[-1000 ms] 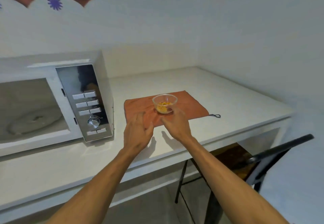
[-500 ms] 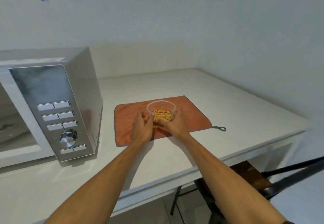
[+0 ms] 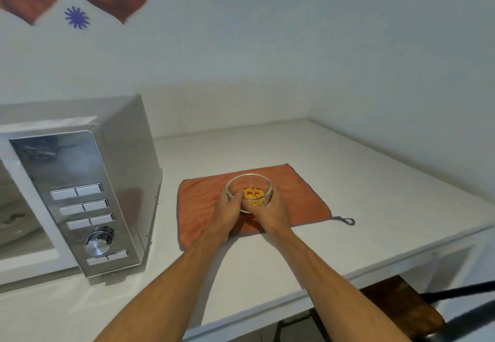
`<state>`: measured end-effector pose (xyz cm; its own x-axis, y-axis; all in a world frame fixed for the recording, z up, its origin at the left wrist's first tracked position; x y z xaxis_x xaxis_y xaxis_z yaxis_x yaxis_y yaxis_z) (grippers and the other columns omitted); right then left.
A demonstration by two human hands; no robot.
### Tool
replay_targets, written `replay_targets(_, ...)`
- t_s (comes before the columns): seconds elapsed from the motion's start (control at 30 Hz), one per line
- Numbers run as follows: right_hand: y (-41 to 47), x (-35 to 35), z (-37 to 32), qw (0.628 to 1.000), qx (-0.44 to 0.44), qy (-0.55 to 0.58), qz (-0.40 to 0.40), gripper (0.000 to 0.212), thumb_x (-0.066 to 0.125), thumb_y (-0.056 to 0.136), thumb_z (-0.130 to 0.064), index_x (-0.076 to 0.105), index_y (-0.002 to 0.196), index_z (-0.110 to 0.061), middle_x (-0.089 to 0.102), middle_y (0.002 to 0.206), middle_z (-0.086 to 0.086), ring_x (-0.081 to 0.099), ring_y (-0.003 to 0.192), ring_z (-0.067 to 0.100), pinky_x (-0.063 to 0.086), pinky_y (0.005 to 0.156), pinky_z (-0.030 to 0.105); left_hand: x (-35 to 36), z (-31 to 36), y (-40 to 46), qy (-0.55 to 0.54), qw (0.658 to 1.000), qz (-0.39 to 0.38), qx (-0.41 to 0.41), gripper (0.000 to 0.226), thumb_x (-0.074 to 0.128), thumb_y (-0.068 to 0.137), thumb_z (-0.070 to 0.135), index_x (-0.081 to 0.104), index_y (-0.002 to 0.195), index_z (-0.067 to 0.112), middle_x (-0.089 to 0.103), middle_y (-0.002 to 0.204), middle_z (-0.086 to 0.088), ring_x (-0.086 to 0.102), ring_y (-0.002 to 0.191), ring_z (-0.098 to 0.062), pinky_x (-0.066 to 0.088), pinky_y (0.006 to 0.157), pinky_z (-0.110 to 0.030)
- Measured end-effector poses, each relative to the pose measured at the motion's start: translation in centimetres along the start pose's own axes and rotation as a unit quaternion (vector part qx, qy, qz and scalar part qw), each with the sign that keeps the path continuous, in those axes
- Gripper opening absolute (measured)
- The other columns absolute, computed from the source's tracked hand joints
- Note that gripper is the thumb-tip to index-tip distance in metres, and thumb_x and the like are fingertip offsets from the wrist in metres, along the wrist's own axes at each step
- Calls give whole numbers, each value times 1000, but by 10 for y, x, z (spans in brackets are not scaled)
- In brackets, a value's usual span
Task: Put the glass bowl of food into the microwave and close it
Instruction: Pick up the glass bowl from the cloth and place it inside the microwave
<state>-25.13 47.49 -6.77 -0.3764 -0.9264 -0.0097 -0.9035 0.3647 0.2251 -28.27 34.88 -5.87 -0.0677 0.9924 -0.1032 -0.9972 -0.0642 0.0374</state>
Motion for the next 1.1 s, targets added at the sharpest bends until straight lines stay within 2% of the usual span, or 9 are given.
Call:
replay_targets(0.13, -6, 0, -5, 999, 7, 29, -18, 77, 97, 38, -38, 60, 106, -42, 74, 98, -8, 71, 91, 13, 59, 80, 45, -5, 5, -7, -11, 1000, 0, 10, 32, 51, 89, 22, 55, 120, 16, 67, 113, -9, 65, 97, -19, 54, 89, -39)
replay_targets(0.3, -26, -2, -15, 998, 10, 49, -41, 83, 100, 35, -36, 60, 107, -46, 74, 101, -6, 73, 88, 13, 61, 68, 37, -20, 19, -29, -8, 1000, -2, 9, 27, 56, 87, 17, 54, 113, 23, 66, 108, -7, 64, 90, -15, 55, 71, -30)
replay_targets(0.4, -40, -8, -28, 999, -12, 27, -42, 83, 98, 33, -41, 58, 106, -43, 72, 98, -12, 70, 89, 3, 57, 67, 19, -30, 26, -48, -3, 1000, -18, 15, 34, 59, 88, 17, 55, 121, 17, 66, 110, -8, 64, 98, -23, 58, 78, -38)
replay_targets(0.53, -61, -11, -47, 997, -43, -4, -57, 96, 98, 41, -37, 54, 125, -28, 67, 112, -10, 65, 103, 6, 55, 84, 22, -46, 38, -74, -13, 998, -41, 36, 28, 63, 84, 14, 58, 109, 26, 66, 97, 7, 62, 85, -5, 50, 54, -13)
replay_targets(0.6, -75, -12, -54, 997, -55, -7, -55, 90, 98, 42, -36, 56, 121, -31, 67, 108, -15, 65, 98, -1, 54, 78, 15, -54, 43, -87, -20, 997, -54, 43, 29, 63, 85, 15, 55, 105, 33, 62, 93, 16, 60, 83, -2, 47, 52, -8)
replay_targets(0.67, -92, -10, -62, 997, -60, -7, -54, 88, 98, 42, -39, 56, 118, -34, 67, 106, -16, 63, 95, -9, 51, 73, 9, -66, 45, -102, -27, 997, -53, 48, 29, 62, 87, 17, 52, 110, 33, 60, 95, 16, 60, 86, -3, 50, 57, -12)
replay_targets(0.8, -119, -6, -77, 995, -67, -18, -71, 94, 97, 44, -43, 56, 126, -25, 68, 112, -10, 65, 101, 1, 53, 77, 13, -83, 49, -128, -37, 995, -72, 66, 28, 54, 92, 19, 53, 118, 28, 65, 107, 2, 63, 98, -13, 56, 82, -33)
replay_targets(1.0, -168, 17, -105, 989, -105, -45, -93, 87, 95, 52, -43, 57, 128, -24, 67, 117, -8, 65, 104, 3, 55, 83, 18, -132, 53, -169, -51, 993, -46, 100, 27, 52, 92, 23, 59, 118, 23, 68, 104, 3, 64, 99, -15, 54, 86, -34)
replay_targets(1.1, -193, 37, -118, 988, -115, -38, -97, 86, 93, 50, -47, 56, 126, -28, 65, 114, -15, 62, 100, -7, 50, 75, 8, -167, 59, -182, -41, 991, -21, 122, 21, 51, 93, 30, 61, 112, 28, 68, 104, 3, 63, 100, -15, 54, 85, -33)
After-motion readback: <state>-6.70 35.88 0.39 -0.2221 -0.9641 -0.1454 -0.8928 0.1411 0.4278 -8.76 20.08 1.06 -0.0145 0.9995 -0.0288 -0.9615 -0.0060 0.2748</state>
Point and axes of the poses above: each hand's wrist, its own y-axis towards the middle knuckle, its own x-axis out of the palm, z = x × y, the point moved 4 cm from there along y, towards the middle knuckle
